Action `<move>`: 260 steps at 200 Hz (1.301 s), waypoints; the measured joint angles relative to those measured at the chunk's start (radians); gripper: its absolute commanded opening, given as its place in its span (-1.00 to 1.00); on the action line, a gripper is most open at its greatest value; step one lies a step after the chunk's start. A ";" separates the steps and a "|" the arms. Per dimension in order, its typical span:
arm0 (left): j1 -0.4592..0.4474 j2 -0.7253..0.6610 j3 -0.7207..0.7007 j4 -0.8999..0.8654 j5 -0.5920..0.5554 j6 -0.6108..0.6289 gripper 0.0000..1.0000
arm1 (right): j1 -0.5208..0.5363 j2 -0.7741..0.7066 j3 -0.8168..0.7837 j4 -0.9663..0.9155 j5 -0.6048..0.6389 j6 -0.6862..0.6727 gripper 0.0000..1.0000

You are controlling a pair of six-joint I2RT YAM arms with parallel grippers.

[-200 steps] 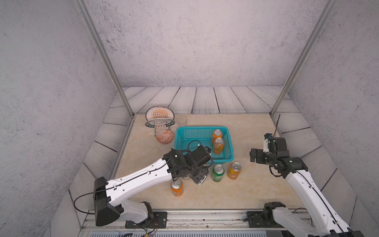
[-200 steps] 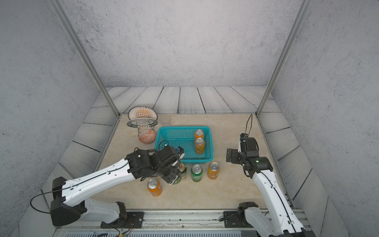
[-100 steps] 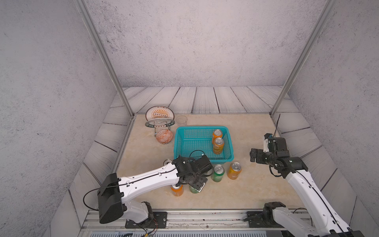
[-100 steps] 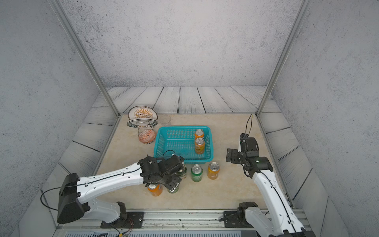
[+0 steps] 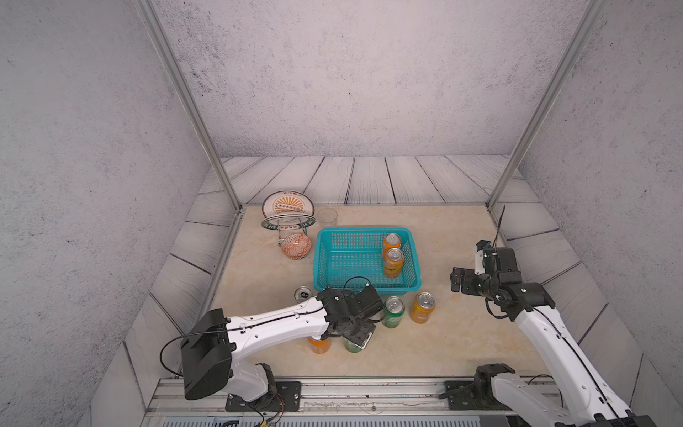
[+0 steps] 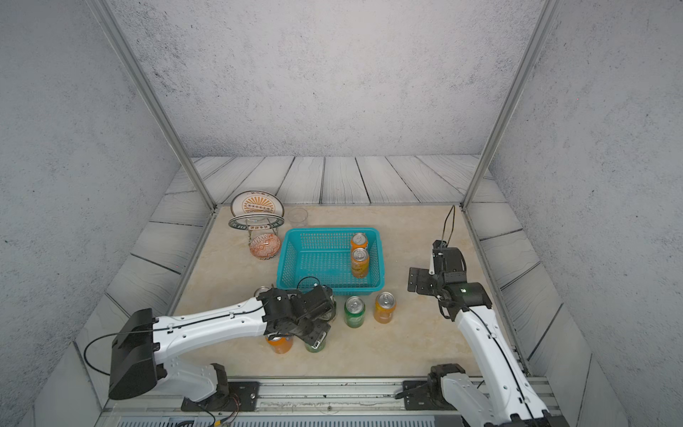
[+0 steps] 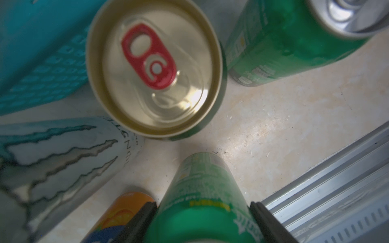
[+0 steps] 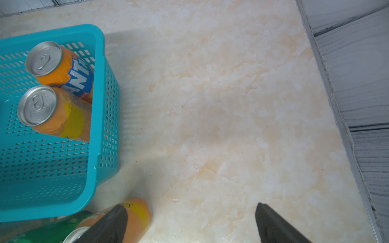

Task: Take out the drinks from the basket
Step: Place the drink at the center of the board.

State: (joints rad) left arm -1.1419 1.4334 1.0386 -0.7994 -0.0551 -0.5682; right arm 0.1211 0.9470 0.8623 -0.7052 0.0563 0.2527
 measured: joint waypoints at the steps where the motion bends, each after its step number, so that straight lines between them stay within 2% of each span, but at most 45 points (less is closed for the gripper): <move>1: 0.000 0.000 0.000 0.000 0.000 0.000 0.21 | 0.000 0.000 0.000 0.000 0.000 0.000 0.99; 186: 0.000 0.030 -0.032 0.040 -0.002 -0.007 0.37 | -0.005 0.003 0.000 0.000 0.000 0.000 0.99; 260: 0.000 0.029 -0.038 0.048 -0.003 -0.008 0.54 | -0.005 0.003 0.000 0.000 0.000 -0.001 0.99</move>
State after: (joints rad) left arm -1.1419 1.4624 1.0004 -0.7517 -0.0586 -0.5766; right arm 0.1165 0.9501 0.8623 -0.7052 0.0559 0.2520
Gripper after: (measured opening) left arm 0.758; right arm 0.994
